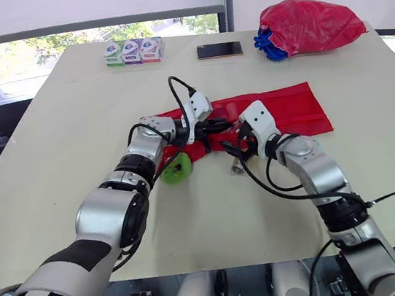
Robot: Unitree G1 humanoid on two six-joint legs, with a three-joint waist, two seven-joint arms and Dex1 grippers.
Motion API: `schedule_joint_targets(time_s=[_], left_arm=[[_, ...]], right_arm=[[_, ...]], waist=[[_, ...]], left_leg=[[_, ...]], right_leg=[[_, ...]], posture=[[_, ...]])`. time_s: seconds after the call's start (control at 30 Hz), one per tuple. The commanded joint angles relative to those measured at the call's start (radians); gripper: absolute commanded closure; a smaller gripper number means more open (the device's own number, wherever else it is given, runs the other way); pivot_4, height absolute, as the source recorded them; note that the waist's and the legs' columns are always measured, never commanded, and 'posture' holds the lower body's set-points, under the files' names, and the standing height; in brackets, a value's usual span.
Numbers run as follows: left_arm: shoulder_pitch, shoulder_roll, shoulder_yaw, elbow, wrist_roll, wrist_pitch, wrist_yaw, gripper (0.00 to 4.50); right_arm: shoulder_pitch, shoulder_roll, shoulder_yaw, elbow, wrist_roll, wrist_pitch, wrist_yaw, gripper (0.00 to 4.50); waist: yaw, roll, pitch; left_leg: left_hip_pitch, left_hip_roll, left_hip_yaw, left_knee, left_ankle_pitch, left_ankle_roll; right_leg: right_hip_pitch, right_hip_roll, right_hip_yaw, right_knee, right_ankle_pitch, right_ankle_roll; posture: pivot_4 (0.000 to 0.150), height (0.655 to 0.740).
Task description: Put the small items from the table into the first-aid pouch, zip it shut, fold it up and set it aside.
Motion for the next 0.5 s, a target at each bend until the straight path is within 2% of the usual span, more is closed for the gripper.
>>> schedule_joint_targets(time_s=[0.03,0.17,0.27,0.37,0.5], left_arm=[[-0.009,0.005,0.013,-0.022,-0.010,-0.012,0.001,4.50],[-0.004,0.007,0.013,-0.023,-0.012,-0.015,-0.006,4.50],[-0.002,0.008,0.013,-0.025,-0.012,-0.014,-0.010,4.50],[-0.003,0.009,0.014,-0.025,-0.014,-0.013,-0.012,4.50],[-0.002,0.013,0.014,-0.024,-0.013,-0.012,-0.013,4.50]], right_arm=[[0.068,-0.093,-0.112,-0.183,0.087,-0.007,0.084,0.10],[0.213,-0.240,-0.268,-0.296,0.169,-0.079,0.213,0.10],[0.302,-0.305,-0.396,-0.324,0.238,-0.123,0.286,0.10],[0.407,-0.407,-0.575,-0.310,0.330,-0.162,0.448,0.10],[0.464,-0.515,-0.772,-0.242,0.470,-0.152,0.610,0.10]], waist=[[0.001,0.000,0.000],[0.007,0.000,0.000],[0.006,0.000,0.000],[0.010,0.000,0.000],[0.012,0.000,0.000]], left_leg=[[0.000,0.000,0.000,0.000,0.000,0.000],[0.000,0.000,0.000,0.000,0.000,0.000],[0.000,0.000,0.000,0.000,0.000,0.000],[0.001,0.000,0.000,0.000,0.000,0.000],[0.002,0.001,0.001,0.001,0.000,0.000]], right_leg=[[0.000,0.000,0.000,0.000,0.000,0.000],[0.000,0.000,0.000,0.000,0.000,0.000],[0.001,0.000,0.000,0.000,0.000,0.000],[0.001,0.000,0.000,0.000,0.000,0.000],[0.002,0.000,0.001,0.000,0.000,0.000]], posture=[[0.150,0.7400],[0.150,0.7400],[0.150,0.7400],[0.150,0.7400],[0.150,0.7400]])
